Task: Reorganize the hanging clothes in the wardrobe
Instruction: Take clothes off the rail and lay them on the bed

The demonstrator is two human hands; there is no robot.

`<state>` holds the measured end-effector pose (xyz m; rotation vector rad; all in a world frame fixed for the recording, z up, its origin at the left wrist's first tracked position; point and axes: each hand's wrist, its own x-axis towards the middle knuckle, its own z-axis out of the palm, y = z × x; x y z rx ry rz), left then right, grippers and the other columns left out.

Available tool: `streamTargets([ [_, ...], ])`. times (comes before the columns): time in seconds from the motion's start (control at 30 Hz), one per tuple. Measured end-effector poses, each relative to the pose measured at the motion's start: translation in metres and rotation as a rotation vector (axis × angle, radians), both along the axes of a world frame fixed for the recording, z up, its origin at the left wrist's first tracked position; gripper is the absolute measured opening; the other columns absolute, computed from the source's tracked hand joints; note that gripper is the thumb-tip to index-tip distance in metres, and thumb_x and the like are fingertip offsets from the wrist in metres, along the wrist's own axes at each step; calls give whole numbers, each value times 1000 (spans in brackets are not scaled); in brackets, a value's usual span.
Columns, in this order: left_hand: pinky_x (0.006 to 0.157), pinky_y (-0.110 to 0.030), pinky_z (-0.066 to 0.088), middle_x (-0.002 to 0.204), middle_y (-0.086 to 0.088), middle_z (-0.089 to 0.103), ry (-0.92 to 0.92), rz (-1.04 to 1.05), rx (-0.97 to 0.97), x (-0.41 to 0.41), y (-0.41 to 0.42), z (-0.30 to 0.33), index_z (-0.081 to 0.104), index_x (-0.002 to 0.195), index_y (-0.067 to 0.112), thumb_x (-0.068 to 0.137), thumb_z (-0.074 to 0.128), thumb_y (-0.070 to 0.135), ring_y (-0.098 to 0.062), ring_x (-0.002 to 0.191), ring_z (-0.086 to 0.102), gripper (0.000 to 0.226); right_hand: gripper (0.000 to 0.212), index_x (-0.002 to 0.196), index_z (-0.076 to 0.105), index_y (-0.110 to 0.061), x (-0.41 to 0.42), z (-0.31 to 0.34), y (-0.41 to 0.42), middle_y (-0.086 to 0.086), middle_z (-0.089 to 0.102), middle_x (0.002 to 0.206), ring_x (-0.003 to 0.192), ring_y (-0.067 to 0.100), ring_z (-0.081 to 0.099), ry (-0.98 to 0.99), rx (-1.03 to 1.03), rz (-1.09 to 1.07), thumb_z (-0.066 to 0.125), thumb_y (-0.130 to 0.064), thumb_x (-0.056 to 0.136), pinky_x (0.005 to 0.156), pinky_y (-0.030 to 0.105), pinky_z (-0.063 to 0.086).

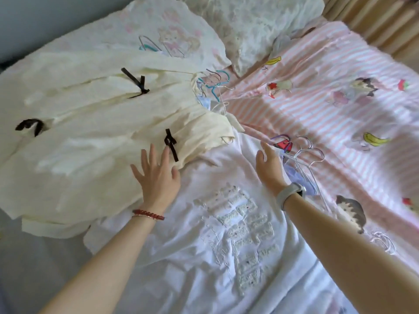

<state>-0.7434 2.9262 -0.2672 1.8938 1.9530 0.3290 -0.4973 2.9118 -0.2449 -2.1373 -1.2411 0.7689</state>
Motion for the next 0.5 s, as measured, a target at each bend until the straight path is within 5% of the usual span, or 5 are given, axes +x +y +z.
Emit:
streamTargets([
  [0.33, 111, -52, 3, 152, -6, 24, -90, -455, -73, 169, -169, 28, 38, 139, 18, 88, 49, 18, -23, 142, 11, 53, 33, 119, 52, 2, 99, 25, -254, 18, 54, 118, 113, 32, 47, -126, -93, -271, 42, 8, 87, 92, 21, 29],
  [0.5, 94, -52, 43, 122, -14, 60, -101, -861, 110, 234, -254, 35, 66, 109, 9, 72, 63, 13, -33, 119, 52, 37, 35, 121, 50, 3, 167, 10, -359, 21, 51, 124, 119, 33, 43, -162, -273, -437, 41, 6, 87, 101, 35, 29],
])
